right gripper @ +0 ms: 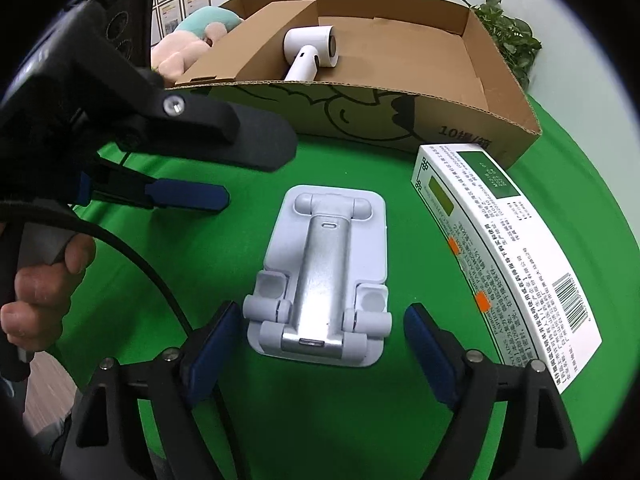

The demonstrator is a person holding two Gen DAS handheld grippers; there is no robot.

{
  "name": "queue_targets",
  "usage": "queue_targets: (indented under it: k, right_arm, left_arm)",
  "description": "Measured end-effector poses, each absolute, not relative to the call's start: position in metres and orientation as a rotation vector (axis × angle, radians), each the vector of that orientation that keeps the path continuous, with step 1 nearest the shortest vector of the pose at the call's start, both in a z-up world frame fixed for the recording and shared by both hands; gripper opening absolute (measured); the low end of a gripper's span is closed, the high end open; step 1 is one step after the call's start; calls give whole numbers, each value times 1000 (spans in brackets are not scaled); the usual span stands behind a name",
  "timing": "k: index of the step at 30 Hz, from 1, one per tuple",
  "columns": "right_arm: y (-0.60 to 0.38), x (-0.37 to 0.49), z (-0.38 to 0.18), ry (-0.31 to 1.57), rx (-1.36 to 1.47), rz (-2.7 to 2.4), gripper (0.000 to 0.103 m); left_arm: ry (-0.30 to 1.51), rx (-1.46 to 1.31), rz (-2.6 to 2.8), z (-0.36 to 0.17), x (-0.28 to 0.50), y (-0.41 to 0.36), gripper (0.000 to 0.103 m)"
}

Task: Organize objects
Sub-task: 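Grasp the white phone stand with the right gripper and lift it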

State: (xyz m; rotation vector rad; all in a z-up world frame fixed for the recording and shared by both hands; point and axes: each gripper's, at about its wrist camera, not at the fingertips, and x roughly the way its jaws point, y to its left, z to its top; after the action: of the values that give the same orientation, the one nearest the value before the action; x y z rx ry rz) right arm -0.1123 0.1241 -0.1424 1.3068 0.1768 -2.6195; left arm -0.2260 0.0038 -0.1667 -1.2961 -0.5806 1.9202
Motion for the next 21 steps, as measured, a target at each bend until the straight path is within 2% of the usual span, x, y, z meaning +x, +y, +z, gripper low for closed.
queue_targets:
  k: [4, 11, 14, 18, 21]
  right_arm:
    - [118, -110, -140, 182, 1300, -2622, 67]
    - [119, -107, -139, 84, 1310, -2626, 67]
    - [124, -104, -137, -47, 1295, -2582, 67]
    - [128, -100, -136, -153, 1266, -2516, 67]
    - [127, -98, -135, -203, 1251, -2481, 67]
  left_arm:
    - [-588, -1291, 1914, -166, -221, 2, 101]
    - [-600, -1286, 1932, -168, -216, 2, 92]
    - [-601, -1296, 1922, -169, -214, 2, 83]
    - [-582, -1304, 1893, -172, -210, 4, 63]
    - [-569, -1312, 1915, -171, -206, 2, 52]
